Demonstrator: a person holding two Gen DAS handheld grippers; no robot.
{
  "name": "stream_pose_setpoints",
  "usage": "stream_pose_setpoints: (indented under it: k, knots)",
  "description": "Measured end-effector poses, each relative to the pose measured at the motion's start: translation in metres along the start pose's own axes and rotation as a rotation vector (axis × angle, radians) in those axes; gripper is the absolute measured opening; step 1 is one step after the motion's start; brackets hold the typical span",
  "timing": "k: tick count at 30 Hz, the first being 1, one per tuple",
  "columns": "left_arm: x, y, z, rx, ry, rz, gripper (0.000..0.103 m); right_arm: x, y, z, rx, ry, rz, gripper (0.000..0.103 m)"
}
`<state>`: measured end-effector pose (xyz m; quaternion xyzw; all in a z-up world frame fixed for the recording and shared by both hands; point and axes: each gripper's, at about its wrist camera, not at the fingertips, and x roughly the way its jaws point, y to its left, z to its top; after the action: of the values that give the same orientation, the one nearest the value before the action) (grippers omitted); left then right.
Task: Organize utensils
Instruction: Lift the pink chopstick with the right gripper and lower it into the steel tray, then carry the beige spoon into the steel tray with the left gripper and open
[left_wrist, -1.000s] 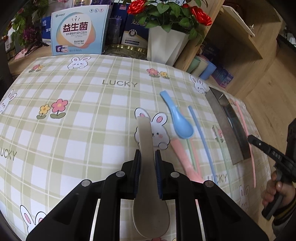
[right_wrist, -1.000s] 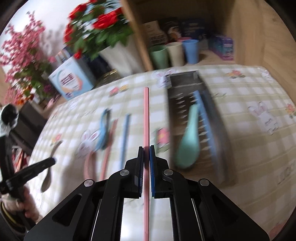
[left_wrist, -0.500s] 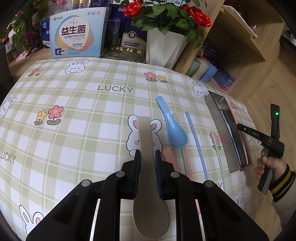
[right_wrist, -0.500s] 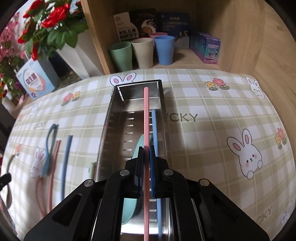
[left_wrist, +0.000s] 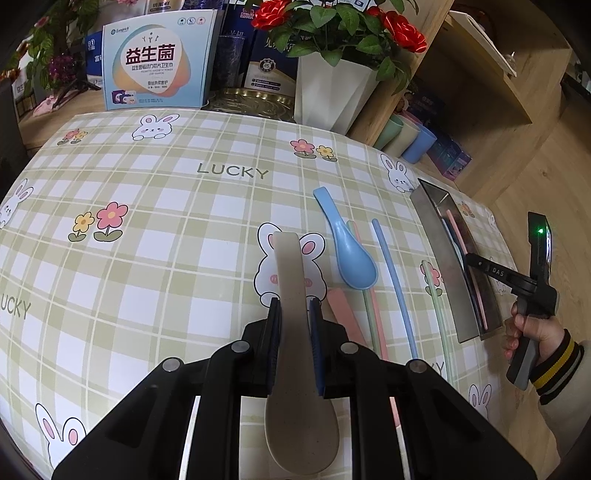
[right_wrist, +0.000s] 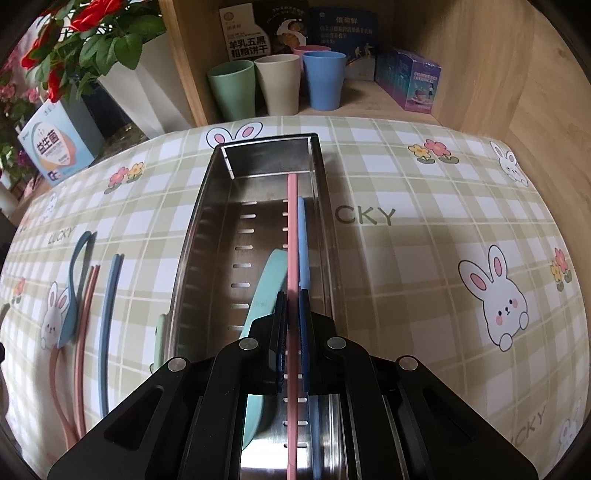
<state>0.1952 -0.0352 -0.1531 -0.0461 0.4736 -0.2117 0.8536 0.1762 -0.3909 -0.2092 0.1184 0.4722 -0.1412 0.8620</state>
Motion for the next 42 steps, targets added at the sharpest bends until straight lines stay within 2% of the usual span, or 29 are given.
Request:
stream_pose_setpoints:
  k: [15,28,29,30,31,33,35,39,41,42]
  knots:
    - [0.001,-0.003,-0.001,-0.006,0.007,0.001,0.015,-0.004,0.002,-0.004,0.012,0.011,0.009,0.007]
    - [0.005,-0.017,0.008,-0.003,0.014,0.000,0.015,-0.046,0.001,-0.010,0.009,-0.029,0.004,0.010]
    - [0.005,-0.019,0.009,0.002,0.014,-0.001,0.015,-0.049,-0.001,-0.011,0.014,-0.033,0.005,0.012]
    - [0.006,-0.023,0.011,0.008,0.015,-0.002,0.015,-0.052,-0.003,-0.012,0.018,-0.035,0.008,0.021]
    - [0.006,-0.026,0.012,0.014,0.015,-0.004,0.015,-0.055,-0.006,-0.014,0.023,-0.042,0.010,0.036]
    - [0.008,-0.037,0.016,0.030,0.017,-0.010,0.015,-0.060,-0.011,-0.016,0.028,-0.059,0.008,0.050]
    - [0.011,-0.047,0.019,0.043,0.020,-0.015,0.015,-0.063,-0.016,-0.017,0.030,-0.059,0.012,0.050]
    - [0.019,-0.073,0.028,0.071,0.033,-0.036,0.015,-0.064,-0.029,-0.020,0.051,-0.051,0.003,0.064]
    - [0.023,-0.088,0.032,0.086,0.038,-0.048,0.015,-0.062,-0.038,-0.020,0.066,-0.039,0.009,0.066]
    - [0.026,-0.096,0.034,0.095,0.040,-0.054,0.015,-0.061,-0.041,-0.021,0.073,-0.037,0.015,0.077]
